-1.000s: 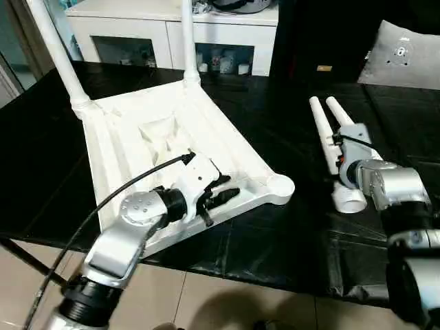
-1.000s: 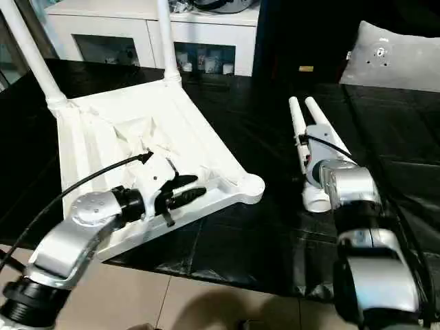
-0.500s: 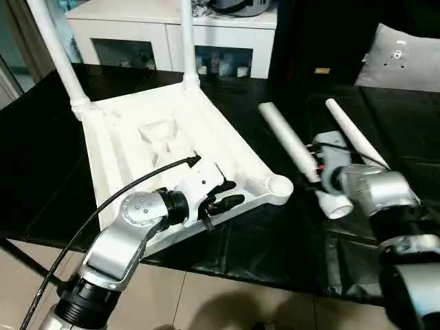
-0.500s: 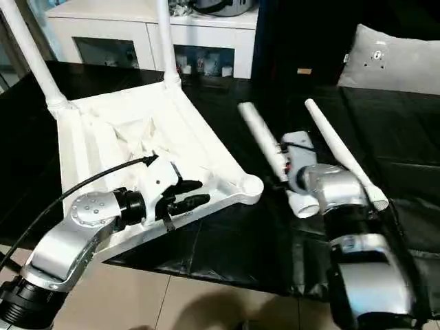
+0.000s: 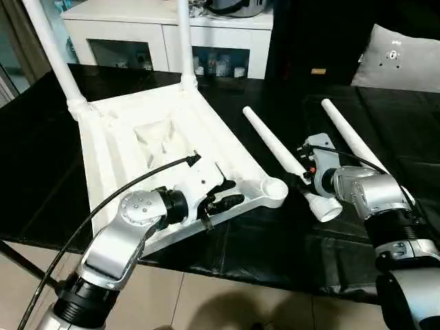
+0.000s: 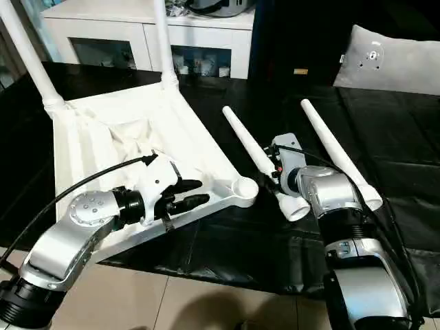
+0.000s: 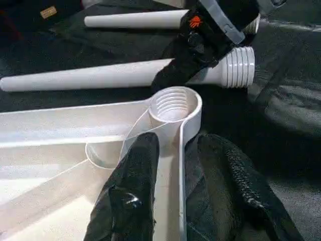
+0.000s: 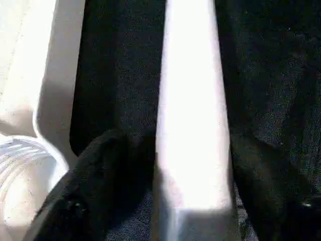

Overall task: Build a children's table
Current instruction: Pick table leg

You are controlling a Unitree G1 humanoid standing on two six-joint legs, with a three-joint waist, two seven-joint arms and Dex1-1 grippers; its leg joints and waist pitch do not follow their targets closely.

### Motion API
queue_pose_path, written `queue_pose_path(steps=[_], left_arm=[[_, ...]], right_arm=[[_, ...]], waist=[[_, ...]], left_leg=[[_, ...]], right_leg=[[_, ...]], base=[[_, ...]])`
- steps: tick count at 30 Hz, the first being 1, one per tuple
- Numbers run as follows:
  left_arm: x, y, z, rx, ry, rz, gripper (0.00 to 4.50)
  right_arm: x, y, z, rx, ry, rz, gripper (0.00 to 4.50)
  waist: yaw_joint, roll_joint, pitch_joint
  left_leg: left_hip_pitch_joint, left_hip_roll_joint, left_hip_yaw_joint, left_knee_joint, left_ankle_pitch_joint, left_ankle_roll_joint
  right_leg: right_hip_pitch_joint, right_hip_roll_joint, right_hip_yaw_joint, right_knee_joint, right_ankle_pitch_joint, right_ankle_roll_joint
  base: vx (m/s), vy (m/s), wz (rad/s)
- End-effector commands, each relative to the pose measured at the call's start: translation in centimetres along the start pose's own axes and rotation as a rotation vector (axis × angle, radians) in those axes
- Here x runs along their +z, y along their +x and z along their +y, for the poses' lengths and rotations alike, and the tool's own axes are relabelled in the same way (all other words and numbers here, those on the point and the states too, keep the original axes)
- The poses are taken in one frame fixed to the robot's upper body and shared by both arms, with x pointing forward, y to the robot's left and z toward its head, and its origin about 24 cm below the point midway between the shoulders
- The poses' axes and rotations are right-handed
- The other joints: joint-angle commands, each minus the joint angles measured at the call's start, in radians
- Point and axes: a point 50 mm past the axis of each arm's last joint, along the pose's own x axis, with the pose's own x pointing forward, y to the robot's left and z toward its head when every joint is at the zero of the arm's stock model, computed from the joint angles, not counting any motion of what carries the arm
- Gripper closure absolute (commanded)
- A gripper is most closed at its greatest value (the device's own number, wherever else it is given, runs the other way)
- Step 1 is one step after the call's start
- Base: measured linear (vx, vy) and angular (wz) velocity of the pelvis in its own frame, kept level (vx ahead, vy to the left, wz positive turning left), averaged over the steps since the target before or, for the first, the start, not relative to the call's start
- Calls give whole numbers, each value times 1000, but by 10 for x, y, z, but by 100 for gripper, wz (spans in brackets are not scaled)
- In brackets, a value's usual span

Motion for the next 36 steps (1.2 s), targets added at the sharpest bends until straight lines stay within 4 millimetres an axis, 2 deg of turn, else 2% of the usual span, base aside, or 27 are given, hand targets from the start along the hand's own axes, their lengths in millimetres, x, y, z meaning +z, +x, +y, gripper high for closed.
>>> queue_pose_path(steps=[1, 6, 11, 13, 17, 18, 20, 22, 23, 25, 27, 30, 32, 33, 34, 36], left_arm=[[5, 1, 0, -10, 21, -6, 293], [5, -2, 5, 11, 11, -5, 293], [7, -4, 12, 54, -44, -28, 293], [10, -4, 18, 95, -53, -51, 293], [15, -2, 27, 165, -73, -89, 293], [20, -1, 32, 183, -149, -137, 266], [23, -1, 33, 186, -189, -163, 259], [30, -1, 36, 183, -255, -226, 259], [41, 0, 39, 174, -330, -314, 259], [47, 1, 41, 171, -384, -360, 259], [47, 2, 42, 180, -382, -355, 259], [37, 5, 42, 206, -312, -257, 259], [29, 4, 39, 204, -248, -182, 259], [25, 3, 40, 220, -221, -157, 259], [22, 1, 40, 240, -207, -146, 259], [14, -2, 44, 319, -190, -126, 259]], right_arm=[[-5, 4, 1, -2, 23, 29, 142], [12, -3, -7, -13, 82, -99, 187], [29, -14, -9, -9, 109, -265, 221], [41, -25, -9, 0, 113, -404, 237], [48, -35, 3, 132, 150, -480, 266], [51, -40, 15, 251, 201, -538, 276], [53, -42, 20, 309, 226, -563, 292], [54, -46, 32, 412, 250, -605, 313], [52, -48, 44, 520, 283, -644, 320], [50, -49, 51, 574, 305, -664, 330], [46, -45, 51, 551, 300, -654, 357], [39, -36, 42, 386, 211, -598, 376], [38, -36, 35, 311, 160, -579, 376], [39, -37, 32, 263, 125, -575, 360], [39, -38, 30, 232, 102, -579, 352], [39, -40, 29, 153, 48, -578, 336]], waist=[[4, -15, -67], [5, -16, -67], [6, -17, -69], [8, -15, -70], [10, -8, -71], [11, -6, -71], [12, -9, -72], [15, -9, -73], [19, -11, -73], [22, -12, -72], [25, -10, -69], [27, -5, -69], [25, -4, -68], [24, -5, -69], [29, -7, -71], [25, -6, -71]], left_leg=[[1, 7, 1, -61, -197, 37], [2, 7, 1, -62, -214, 33], [-1, 6, 3, -62, -190, 39], [0, 6, 2, -61, -186, 42], [0, 4, 2, -63, -183, 52], [1, 4, 2, -62, -187, 53], [-2, 4, 2, -63, -180, 57], [-1, 7, 0, -63, -180, 58], [2, 5, 4, -61, -184, 64], [-2, 7, 2, -62, -182, 65], [2, 6, 0, -65, -193, 56], [5, 7, -3, -68, -197, 33], [4, 5, -4, -69, -202, 24], [4, 4, -3, -68, -200, 25], [4, 6, -5, -68, -186, 26], [2, 5, -3, -67, -179, 27]], right_leg=[[60, -41, 37, -82, -429, -119], [60, -41, 36, -85, -439, -115], [62, -40, 37, -80, -404, -113], [63, -39, 36, -79, -400, -115], [65, -35, 35, -79, -378, -109], [64, -35, 35, -82, -379, -110], [69, -36, 34, -82, -375, -114], [66, -38, 33, -82, -377, -121], [65, -40, 34, -86, -381, -122], [66, -41, 31, -87, -396, -122], [62, -40, 29, -95, -440, -99], [59, -42, 28, -98, -471, -68], [61, -40, 28, -98, -469, -54], [62, -40, 29, -98, -467, -53], [62, -42, 30, -96, -447, -54], [64, -39, 30, -91, -413, -64]], base=[[0, 0, 0], [0, 0, 0], [0, 0, 0], [0, 0, 0], [0, 0, 0], [0, 0, 0], [0, 0, 0], [0, 0, 0], [0, 0, 0], [0, 0, 0], [0, 0, 0], [0, 0, 0], [0, 0, 0], [0, 0, 0], [0, 0, 0], [0, 0, 0]])
